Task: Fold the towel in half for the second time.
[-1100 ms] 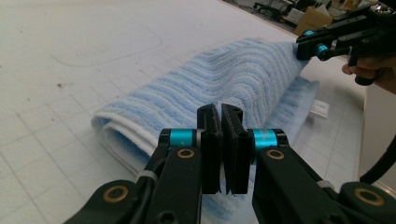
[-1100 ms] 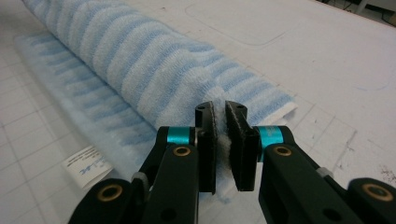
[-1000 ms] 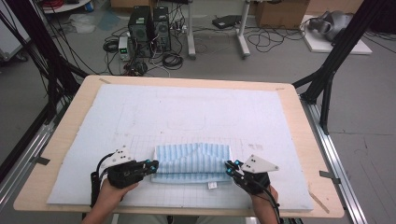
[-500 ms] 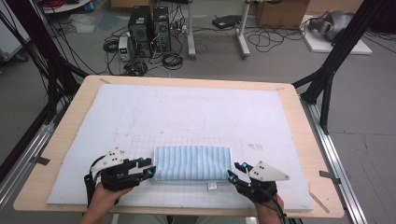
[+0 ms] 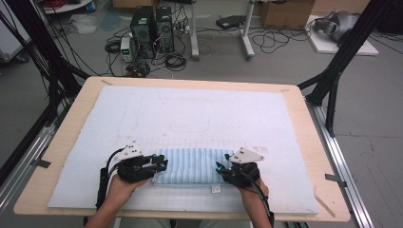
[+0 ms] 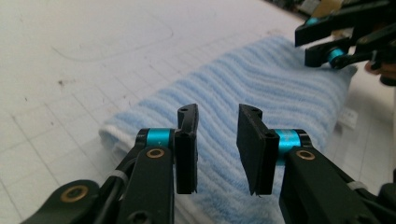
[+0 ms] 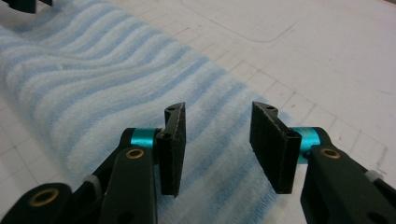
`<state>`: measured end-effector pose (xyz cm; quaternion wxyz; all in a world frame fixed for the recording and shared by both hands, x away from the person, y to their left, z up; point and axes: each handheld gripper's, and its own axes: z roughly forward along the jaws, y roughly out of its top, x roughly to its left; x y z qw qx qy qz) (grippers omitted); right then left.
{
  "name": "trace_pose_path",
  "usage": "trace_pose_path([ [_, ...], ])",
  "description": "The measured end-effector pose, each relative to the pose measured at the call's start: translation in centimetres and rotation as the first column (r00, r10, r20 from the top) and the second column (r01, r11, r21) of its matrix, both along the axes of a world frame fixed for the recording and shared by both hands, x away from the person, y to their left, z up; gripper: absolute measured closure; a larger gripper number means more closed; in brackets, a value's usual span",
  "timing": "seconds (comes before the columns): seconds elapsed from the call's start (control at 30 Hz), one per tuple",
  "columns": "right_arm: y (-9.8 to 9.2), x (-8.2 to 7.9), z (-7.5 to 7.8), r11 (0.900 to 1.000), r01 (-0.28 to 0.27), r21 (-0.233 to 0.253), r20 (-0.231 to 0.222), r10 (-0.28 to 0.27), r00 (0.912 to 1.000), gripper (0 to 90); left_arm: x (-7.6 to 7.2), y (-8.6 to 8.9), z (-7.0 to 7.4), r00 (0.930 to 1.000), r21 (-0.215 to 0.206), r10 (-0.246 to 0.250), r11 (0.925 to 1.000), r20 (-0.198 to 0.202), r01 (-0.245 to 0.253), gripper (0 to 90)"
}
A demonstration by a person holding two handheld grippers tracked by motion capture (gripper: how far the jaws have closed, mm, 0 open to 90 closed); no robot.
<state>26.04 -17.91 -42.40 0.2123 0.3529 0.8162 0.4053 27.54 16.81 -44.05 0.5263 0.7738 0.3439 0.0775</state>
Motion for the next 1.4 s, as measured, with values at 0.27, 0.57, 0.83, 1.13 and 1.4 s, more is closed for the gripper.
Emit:
trace_pose_path([
  [0.27,0.5,-0.5,-1.1,0.996,-0.086,-0.033,-0.093,0.083,0.9923,57.4,-0.5,-0.5,-0.8,0.9989,0.096,-0.011,0.9953,-0.044,0.015,69.6],
  [0.57,-0.8,-1.8,-2.0,0.995,-0.091,0.038,-0.096,0.094,0.9909,55.4,-1.2,-0.3,-0.9,0.9987,0.100,-0.007,0.9949,-0.051,0.012,69.1],
  [0.83,-1.9,0.1,-0.4,0.992,-0.007,0.124,-0.067,0.016,0.9976,66.9,0.8,0.3,-0.1,0.9963,-0.009,0.086,0.9962,-0.002,-0.086,64.4],
  [1.13,-2.6,2.0,-1.8,0.998,0.070,-0.001,-0.112,-0.070,0.9912,73.8,2.2,-0.2,-1.1,0.9834,0.088,0.170,0.9825,-0.063,-0.164,72.0],
  [1.4,-3.9,0.2,-0.9,0.996,0.055,0.076,-0.018,-0.054,0.9984,52.0,1.2,1.3,-0.3,0.9894,-0.005,0.135,0.9908,0.054,-0.135,60.4],
])
